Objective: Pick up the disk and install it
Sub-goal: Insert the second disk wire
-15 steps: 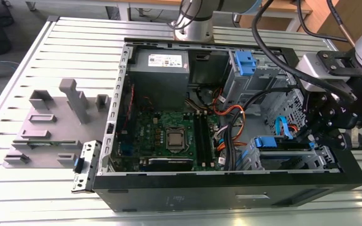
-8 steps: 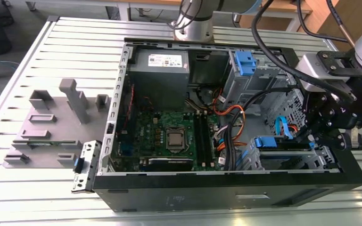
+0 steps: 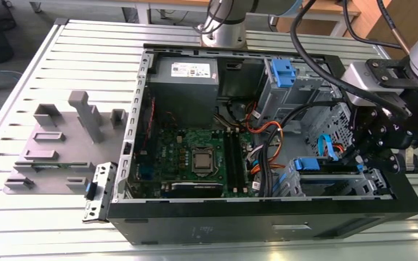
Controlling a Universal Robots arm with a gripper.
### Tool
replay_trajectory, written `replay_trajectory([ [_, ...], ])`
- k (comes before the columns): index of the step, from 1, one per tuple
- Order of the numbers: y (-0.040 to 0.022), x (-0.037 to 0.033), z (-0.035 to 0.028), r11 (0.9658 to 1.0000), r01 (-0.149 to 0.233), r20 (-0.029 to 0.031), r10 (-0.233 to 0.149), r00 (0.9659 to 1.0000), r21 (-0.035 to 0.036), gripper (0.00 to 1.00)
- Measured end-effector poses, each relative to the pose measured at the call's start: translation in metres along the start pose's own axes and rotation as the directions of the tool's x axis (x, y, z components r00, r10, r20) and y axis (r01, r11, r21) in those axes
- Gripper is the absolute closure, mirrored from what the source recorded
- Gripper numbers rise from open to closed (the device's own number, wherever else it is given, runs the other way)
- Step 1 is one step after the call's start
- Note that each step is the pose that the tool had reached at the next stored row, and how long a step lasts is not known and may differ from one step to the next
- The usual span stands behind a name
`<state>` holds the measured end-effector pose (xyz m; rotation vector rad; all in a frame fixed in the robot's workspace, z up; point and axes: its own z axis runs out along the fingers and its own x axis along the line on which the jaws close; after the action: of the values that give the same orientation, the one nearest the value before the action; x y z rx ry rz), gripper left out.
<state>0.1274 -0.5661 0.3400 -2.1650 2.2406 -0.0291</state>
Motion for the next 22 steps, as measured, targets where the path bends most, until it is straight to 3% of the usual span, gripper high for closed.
replay_trajectory([
  [3, 0.0, 0.0, 0.0001, 1.0, 0.0, 0.0001, 0.0, 1.0, 0.0, 0.83],
  [6, 0.0, 0.0, 0.0001, 1.0, 0.0, 0.0, 0.0, 1.0, 0.0, 0.71],
  [22, 0.0001, -0.0026, 0.0059, 1.0, 0.0, -0.003, 0.0, 1.0, 0.0001, 0.71],
])
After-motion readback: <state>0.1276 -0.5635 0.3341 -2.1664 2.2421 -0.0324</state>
